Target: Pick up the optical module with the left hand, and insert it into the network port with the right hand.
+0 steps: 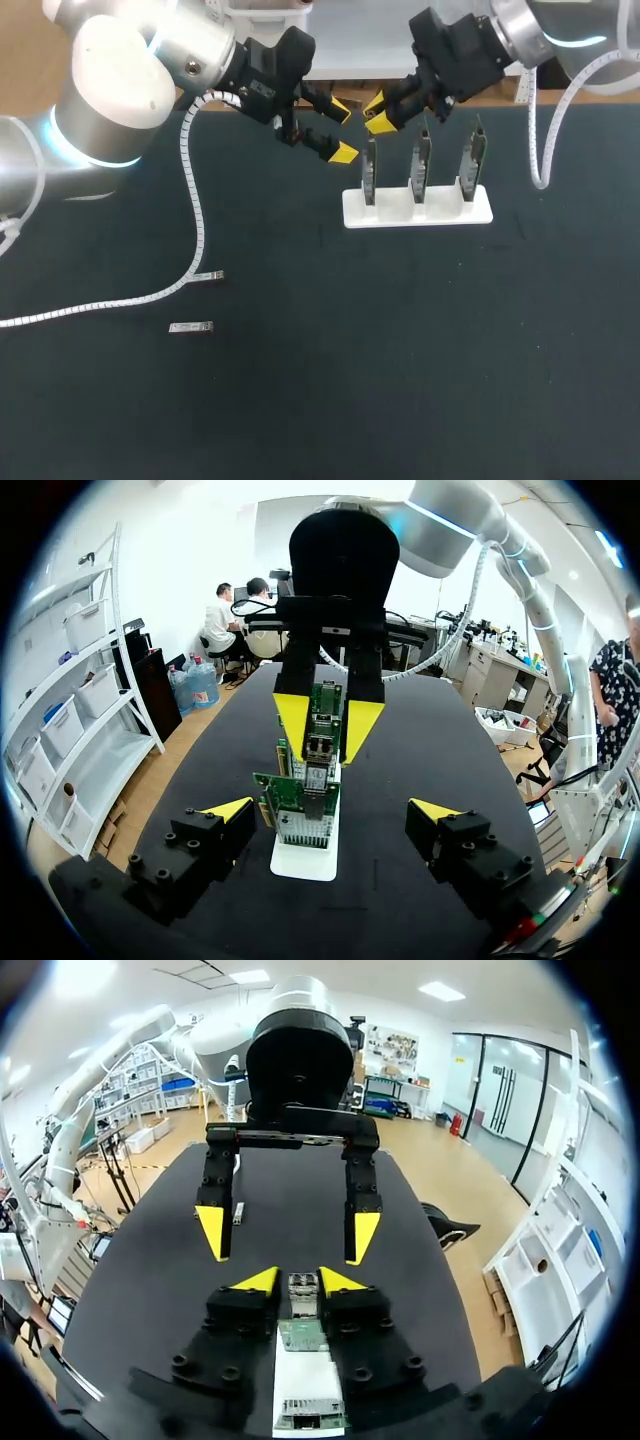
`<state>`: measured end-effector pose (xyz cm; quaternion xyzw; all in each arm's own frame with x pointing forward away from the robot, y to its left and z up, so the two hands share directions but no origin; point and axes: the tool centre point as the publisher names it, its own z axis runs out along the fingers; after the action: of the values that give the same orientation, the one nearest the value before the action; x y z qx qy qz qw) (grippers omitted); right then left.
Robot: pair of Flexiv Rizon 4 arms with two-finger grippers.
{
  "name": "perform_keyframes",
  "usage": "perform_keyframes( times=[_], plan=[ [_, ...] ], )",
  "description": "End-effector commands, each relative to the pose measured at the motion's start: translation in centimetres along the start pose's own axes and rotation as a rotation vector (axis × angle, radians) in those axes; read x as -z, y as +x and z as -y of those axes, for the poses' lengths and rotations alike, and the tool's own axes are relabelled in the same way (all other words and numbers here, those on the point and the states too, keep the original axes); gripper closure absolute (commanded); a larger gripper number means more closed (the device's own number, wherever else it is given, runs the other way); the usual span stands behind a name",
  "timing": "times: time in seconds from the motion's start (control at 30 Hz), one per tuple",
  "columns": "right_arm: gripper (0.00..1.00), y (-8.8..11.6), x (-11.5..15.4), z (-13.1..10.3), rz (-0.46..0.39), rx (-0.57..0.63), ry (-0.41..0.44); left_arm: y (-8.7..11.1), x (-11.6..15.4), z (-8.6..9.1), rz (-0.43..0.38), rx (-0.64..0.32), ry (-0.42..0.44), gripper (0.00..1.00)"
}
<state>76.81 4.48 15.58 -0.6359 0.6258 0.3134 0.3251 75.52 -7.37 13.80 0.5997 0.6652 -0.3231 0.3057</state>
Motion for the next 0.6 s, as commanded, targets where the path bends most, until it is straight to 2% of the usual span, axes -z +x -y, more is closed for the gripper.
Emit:
perform_keyframes(
  times=[0.03,0.23,0.3,0.4,0.6],
  plan=[
    [0.00,-0.2,0.6,0.0,0.019,-0.007,-0.001,-0.1,-0.1,-0.1,-0.005,0.002,0.002,0.00],
    [0.00,-0.5,2.2,0.2,0.064,-0.056,-0.023,-0.1,-0.1,-0.1,-0.005,0.002,0.002,0.00],
    [0.00,-0.7,3.1,0.2,0.114,-0.087,-0.086,-0.1,-0.1,-0.1,-0.005,0.002,0.002,0.00],
    [0.00,-0.7,4.4,0.0,0.162,-0.106,-0.229,-0.1,-0.1,-0.1,-0.005,0.002,0.002,0.00],
    [0.00,-0.4,4.9,0.0,0.140,-0.088,-0.235,-0.1,-0.1,-0.1,-0.005,0.002,0.002,0.00]
  ],
)
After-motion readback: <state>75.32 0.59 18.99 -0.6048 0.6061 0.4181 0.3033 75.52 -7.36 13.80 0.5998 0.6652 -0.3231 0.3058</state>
